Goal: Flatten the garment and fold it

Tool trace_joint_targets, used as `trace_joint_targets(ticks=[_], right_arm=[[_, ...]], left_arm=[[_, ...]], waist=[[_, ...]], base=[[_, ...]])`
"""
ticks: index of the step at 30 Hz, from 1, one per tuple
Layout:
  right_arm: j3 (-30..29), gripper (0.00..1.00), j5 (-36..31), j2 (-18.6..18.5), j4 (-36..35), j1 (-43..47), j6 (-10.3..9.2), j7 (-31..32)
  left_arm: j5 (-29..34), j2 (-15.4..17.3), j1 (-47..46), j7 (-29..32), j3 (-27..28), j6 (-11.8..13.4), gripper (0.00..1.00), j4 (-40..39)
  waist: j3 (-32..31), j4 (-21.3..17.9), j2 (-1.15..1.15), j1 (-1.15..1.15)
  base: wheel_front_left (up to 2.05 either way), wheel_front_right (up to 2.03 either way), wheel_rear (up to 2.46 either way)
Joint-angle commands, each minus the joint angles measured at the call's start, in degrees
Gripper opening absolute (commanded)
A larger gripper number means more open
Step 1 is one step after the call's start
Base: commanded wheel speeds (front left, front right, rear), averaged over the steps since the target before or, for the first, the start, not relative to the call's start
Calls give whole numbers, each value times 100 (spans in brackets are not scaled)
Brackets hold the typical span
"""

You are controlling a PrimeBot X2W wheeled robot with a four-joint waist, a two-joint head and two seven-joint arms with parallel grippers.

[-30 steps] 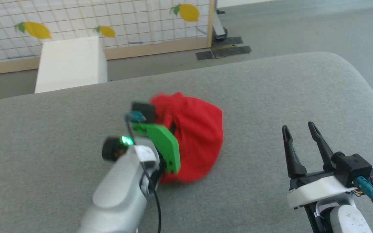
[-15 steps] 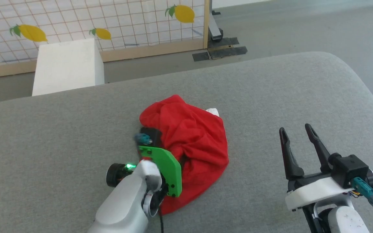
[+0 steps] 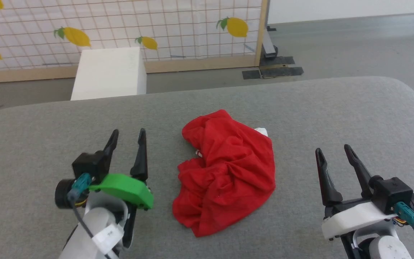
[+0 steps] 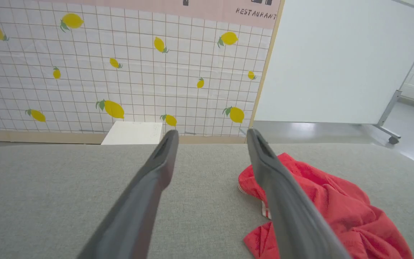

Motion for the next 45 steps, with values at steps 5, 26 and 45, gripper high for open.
trace_joint_targets(ticks=[5, 26, 45], right_arm=[[4, 100, -15, 2, -70, 119, -9, 54], [-465, 100, -299, -22, 1967, -1715, -9, 1187], [-380, 0, 359, -145, 4500, -3519, -9, 3011]], left_arm=[[450, 37, 663, -48, 459, -12, 100, -672], [1342, -737, 1376, -51, 1496, -646, 100, -1282], [1462, -900, 1180, -51, 1506, -809, 100, -1228]], waist=[[-78, 328, 0, 0], [290, 940, 0, 0], [602, 1311, 0, 0]], base=[[0, 0, 0], [0, 0, 0], [0, 0, 0]])
